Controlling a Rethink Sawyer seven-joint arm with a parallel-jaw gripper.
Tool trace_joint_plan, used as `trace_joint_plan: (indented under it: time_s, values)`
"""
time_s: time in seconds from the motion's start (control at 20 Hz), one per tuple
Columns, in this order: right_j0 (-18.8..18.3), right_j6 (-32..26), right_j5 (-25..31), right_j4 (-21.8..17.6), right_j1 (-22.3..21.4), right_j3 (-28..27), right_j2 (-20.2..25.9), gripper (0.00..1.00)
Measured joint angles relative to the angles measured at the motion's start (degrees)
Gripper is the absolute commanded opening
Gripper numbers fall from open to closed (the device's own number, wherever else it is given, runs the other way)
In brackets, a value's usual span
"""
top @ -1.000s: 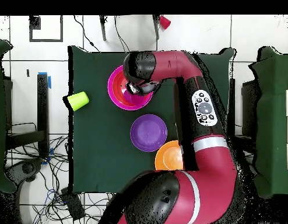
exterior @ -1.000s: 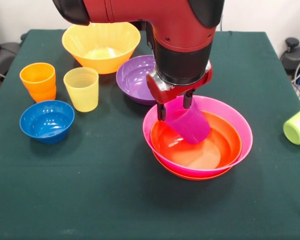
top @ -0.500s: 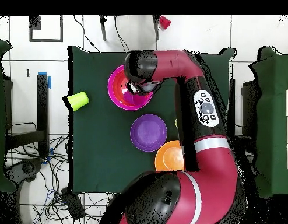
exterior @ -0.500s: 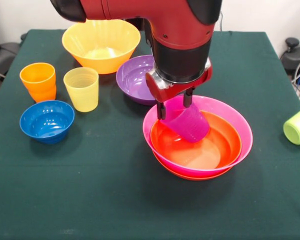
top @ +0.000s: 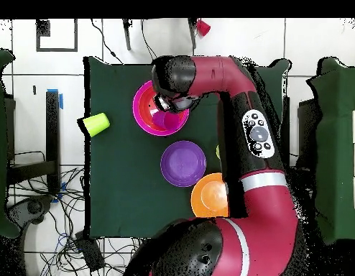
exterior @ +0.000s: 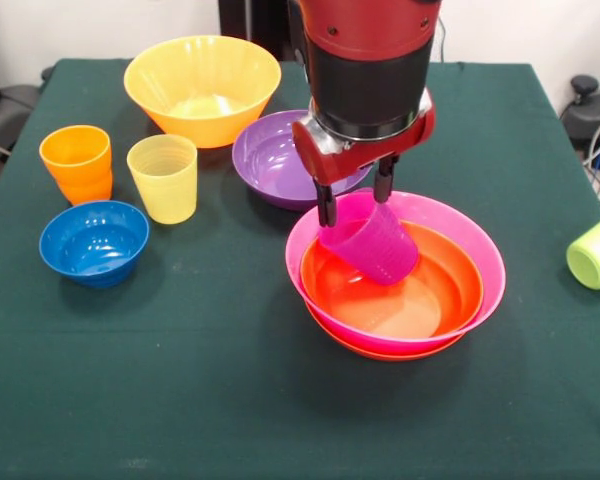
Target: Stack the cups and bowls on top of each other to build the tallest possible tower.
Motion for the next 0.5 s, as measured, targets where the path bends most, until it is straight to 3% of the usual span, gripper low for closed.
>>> trace_joint_plan:
  time_s: [0.5]
  values:
    - [0.00,0.00,0.00,0.77,-0.67,0.01,0.00,1.00]
